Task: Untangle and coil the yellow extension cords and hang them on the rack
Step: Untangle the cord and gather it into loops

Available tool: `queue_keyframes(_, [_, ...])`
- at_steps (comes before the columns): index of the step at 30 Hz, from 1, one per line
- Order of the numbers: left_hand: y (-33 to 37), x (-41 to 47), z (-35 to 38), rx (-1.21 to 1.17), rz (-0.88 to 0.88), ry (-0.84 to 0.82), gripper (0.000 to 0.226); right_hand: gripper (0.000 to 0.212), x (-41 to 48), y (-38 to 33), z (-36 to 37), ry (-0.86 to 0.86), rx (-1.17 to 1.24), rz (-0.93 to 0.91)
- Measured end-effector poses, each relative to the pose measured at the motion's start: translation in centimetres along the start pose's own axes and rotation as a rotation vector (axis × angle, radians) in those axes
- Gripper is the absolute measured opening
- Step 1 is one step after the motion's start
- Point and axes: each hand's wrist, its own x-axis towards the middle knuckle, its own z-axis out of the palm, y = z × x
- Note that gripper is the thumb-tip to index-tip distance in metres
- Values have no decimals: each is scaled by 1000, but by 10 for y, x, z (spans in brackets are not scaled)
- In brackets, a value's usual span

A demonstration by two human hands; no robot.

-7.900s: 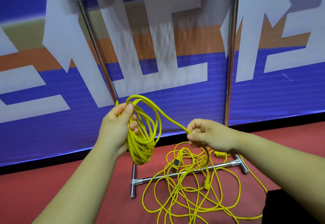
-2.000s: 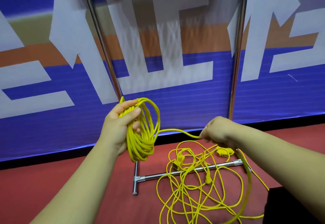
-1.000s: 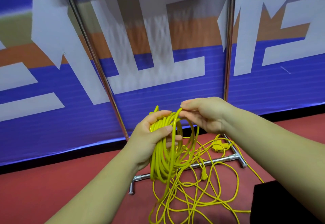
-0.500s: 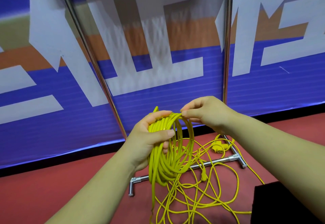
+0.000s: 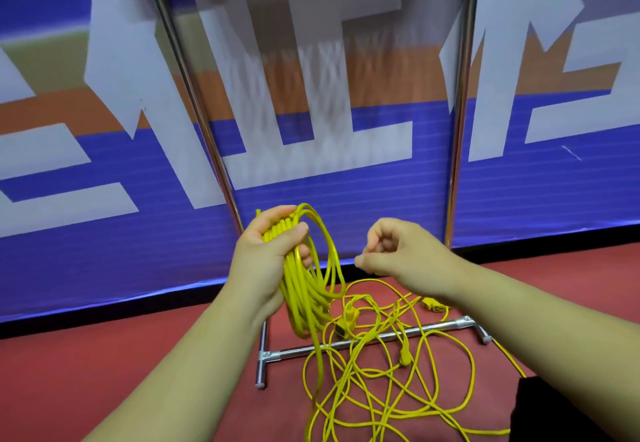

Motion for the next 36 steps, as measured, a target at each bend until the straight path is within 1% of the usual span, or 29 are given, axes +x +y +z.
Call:
queue_keyframes(3, [1, 5, -9, -18, 36, 91, 28, 27, -13, 2, 21, -194, -14, 19])
queue_keyframes(7, [-1, 8, -18, -59, 38, 169, 29, 29, -22, 8, 49, -335, 11, 22])
queue_keyframes(9, [-1, 8, -19, -80, 34, 194, 28, 34, -25, 11, 63, -373, 8, 27])
queue_keyframes(12, [0, 7, -19, -123, 25, 221, 26, 41, -27, 16, 84, -373, 2, 45])
queue_keyframes(16, [6, 7, -28, -174, 10, 262, 26, 43, -23, 23, 99, -348, 18, 52])
queue_keyframes(19, [14, 10, -41, -227, -1, 278, 27, 40, -18, 20, 98, -399, 65, 54])
queue_keyframes(22, [26, 15, -57, -296, -11, 302, 24, 31, -14, 23, 93, -473, 161, 148])
queue_keyframes(23, [30, 17, -64, -324, -10, 308, 23, 29, -13, 25, 89, -497, 158, 181])
queue_keyframes(27, [40, 24, -88, -430, -9, 276, 19, 35, -4, 33, 64, -524, -10, 204])
queue_keyframes(30, [41, 23, -94, -456, -19, 241, 17, 31, 3, 44, 47, -594, -10, 243])
queue_keyframes(32, [42, 22, -95, -456, -14, 221, 17, 32, 4, 50, 41, -671, -45, 278])
queue_keyframes(33, [43, 22, -95, -456, -12, 211, 16, 33, 3, 52, 39, -679, -69, 292])
queue_keyframes(34, [43, 22, -96, -450, -13, 200, 17, 32, 3, 52, 38, -655, -79, 305])
queue_keyframes(36, [45, 20, -96, -398, -18, 163, 18, 28, 7, 49, 37, -514, -65, 345])
